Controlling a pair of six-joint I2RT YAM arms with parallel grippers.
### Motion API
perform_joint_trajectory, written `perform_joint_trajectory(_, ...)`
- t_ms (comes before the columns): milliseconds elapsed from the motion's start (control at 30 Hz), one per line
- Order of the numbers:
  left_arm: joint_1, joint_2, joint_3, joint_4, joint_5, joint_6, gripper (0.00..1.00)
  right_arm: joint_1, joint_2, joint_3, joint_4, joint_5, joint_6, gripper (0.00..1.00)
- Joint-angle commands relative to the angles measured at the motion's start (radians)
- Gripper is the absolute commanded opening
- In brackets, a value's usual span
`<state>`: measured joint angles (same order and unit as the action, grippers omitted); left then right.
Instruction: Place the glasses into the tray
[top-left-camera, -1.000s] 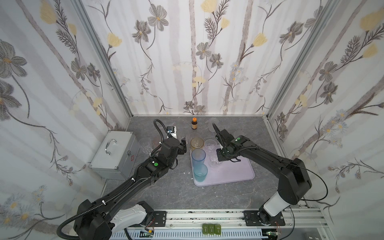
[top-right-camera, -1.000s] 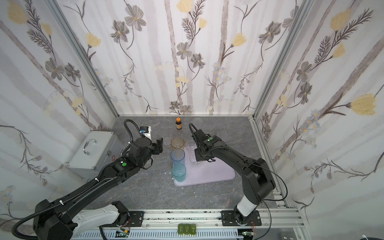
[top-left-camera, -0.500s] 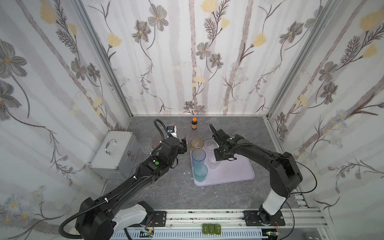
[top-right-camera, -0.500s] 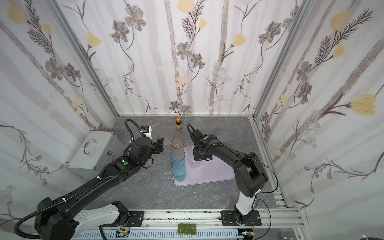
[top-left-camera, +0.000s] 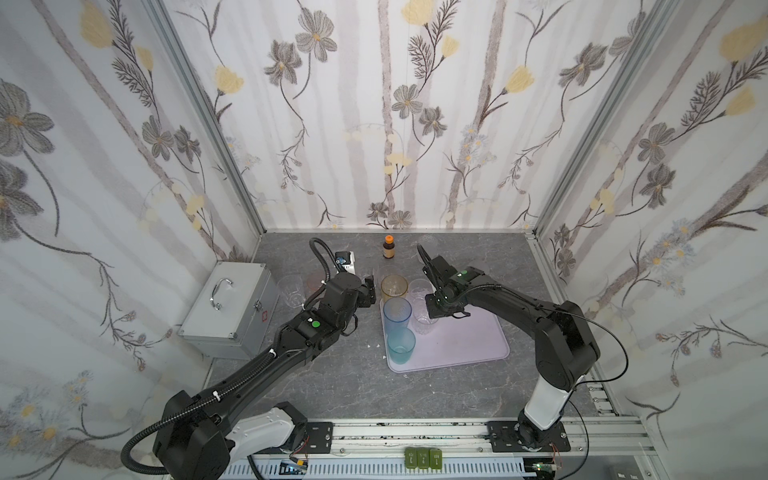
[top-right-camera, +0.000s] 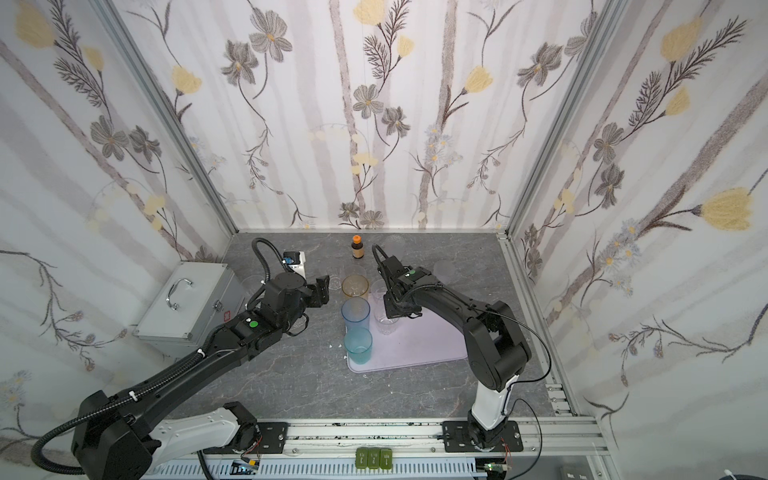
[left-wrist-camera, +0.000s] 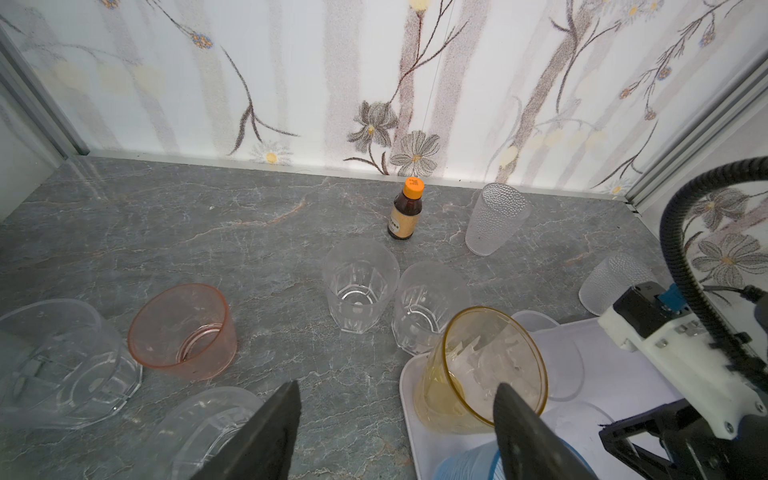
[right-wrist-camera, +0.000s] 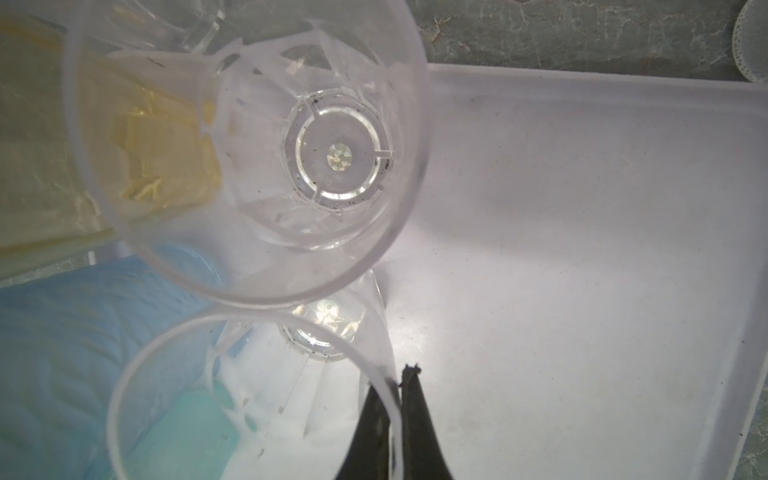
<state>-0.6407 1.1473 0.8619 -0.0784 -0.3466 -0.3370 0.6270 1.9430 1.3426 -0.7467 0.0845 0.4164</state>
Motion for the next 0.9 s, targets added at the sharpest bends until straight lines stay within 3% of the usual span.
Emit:
perform_joint_trajectory(0,0.032,0.019,0.019,0.022,0.031,-0.014,0.75,-0.001,0.0,-0.002,0.029,0.005,-0.008,0.13)
perform_joint_trajectory(167,0.134,0.106,0.102,-0.007,0.172,-0.026,0.73,-0.013,-0.066,0.005,0.027,-0.028,-0.003,0.33)
perform_joint_trajectory(300,0.194,0.286,0.237,-0.086,0.266,0.004,0.7,-0.039,-0.147,-0.013,0.033,-0.04,0.011,0.43)
perform_joint_trajectory(533,0.322,0.56,0.423,-0.15,0.332,0.048,0.63,-0.097,-0.266,-0.111,0.11,-0.036,0.056,0.46)
perform_joint_trajectory(867,0.327,0.764,0.578,-0.194,0.358,0.079,0.53,-0.108,-0.286,-0.17,0.152,0.026,0.049,0.46)
